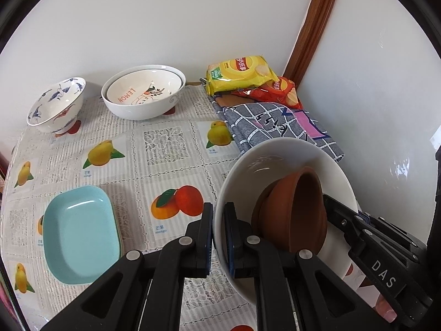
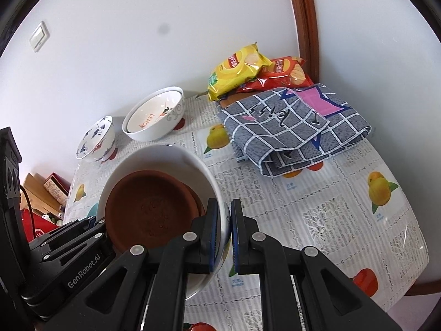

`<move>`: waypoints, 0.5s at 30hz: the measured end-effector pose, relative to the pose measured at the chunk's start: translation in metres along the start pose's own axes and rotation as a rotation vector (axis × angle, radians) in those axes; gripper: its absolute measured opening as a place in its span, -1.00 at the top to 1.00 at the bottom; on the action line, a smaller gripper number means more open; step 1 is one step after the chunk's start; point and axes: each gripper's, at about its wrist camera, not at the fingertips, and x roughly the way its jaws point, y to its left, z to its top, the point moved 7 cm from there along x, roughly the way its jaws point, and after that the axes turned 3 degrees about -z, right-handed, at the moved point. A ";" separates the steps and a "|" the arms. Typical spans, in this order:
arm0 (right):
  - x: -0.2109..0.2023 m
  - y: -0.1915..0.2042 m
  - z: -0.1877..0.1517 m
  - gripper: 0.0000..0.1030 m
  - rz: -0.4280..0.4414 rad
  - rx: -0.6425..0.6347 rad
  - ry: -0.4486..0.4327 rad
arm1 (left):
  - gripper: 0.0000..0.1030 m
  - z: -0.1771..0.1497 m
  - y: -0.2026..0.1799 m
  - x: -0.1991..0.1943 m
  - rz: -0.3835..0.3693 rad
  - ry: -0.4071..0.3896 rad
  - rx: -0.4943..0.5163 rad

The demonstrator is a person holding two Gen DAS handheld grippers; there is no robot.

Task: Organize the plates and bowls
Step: 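Lift the white bowl with both grippers and carry it over the teal plate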

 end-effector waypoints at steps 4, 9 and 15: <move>-0.001 0.010 0.000 0.82 0.010 -0.010 -0.003 | 0.83 0.000 0.008 -0.006 0.009 -0.006 -0.006; -0.001 0.023 0.002 0.83 0.024 -0.019 -0.004 | 0.83 0.000 0.021 -0.011 0.023 -0.009 -0.018; 0.002 0.035 -0.001 0.84 0.037 -0.033 0.003 | 0.83 -0.004 0.036 -0.011 0.034 -0.006 -0.035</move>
